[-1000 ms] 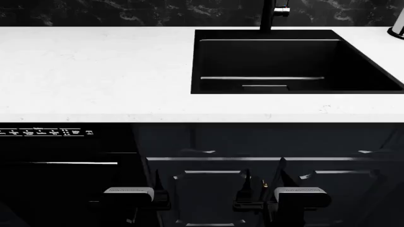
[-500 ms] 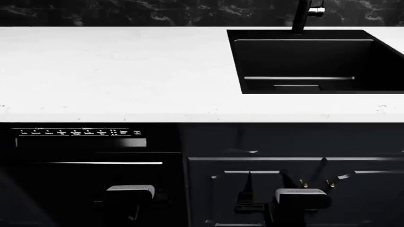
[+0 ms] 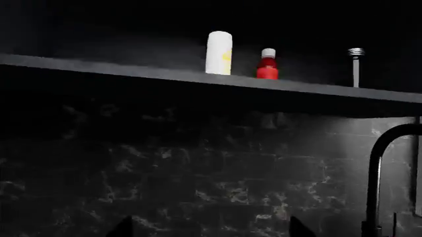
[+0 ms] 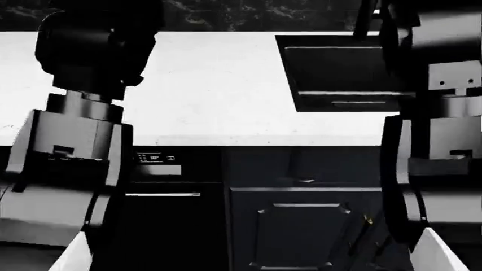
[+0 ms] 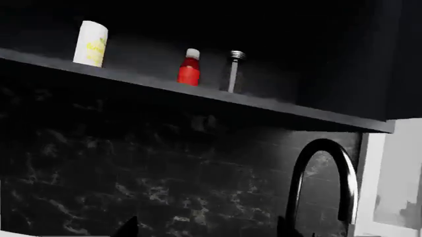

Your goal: Pick and place the shaker into the drawer. Then close the cabinet.

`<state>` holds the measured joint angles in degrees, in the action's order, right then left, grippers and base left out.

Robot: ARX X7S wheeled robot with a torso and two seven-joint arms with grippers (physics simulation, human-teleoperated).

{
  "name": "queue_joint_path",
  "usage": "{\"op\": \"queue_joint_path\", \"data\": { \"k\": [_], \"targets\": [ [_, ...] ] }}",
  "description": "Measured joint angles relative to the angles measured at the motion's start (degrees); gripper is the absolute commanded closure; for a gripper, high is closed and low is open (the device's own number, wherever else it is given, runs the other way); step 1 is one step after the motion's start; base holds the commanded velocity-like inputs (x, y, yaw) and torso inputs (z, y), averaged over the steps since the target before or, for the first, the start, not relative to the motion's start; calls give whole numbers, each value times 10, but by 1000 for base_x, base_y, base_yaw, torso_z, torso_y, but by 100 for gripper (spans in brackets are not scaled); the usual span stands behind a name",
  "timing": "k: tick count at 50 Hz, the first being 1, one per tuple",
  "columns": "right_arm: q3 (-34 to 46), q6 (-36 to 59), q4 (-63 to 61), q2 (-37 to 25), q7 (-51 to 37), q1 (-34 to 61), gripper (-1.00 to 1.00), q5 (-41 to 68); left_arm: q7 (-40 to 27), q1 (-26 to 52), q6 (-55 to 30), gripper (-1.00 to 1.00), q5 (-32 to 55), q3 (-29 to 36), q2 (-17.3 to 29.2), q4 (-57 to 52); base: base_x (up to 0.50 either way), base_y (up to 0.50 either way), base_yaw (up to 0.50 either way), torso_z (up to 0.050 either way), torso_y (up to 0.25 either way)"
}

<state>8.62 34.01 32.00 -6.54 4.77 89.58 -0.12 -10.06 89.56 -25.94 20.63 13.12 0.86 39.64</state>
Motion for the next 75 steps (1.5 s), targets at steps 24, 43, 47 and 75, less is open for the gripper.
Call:
{"op": "queue_joint_path", "data": {
  "k": [24, 43, 47, 75],
  "targets": [
    [-61, 78, 289, 48, 81, 415, -100, -120, -4, 391, 4, -100, 105, 136, -8, 320, 0, 0, 0, 33, 12],
    [-64, 87, 340, 50, 86, 450, -100, -115, 1, 412, -17, -100, 171, 174, -8, 348, 194, -28, 0, 24, 8],
    [-63, 87, 344, 50, 89, 451, -100, -116, 2, 412, -18, -100, 180, 179, -8, 350, 500, -76, 0, 0, 0],
    [-60, 72, 372, 45, 95, 454, -100, -120, -8, 405, -10, -100, 193, 215, -8, 353, 500, -78, 0, 0, 1]
  ]
}}
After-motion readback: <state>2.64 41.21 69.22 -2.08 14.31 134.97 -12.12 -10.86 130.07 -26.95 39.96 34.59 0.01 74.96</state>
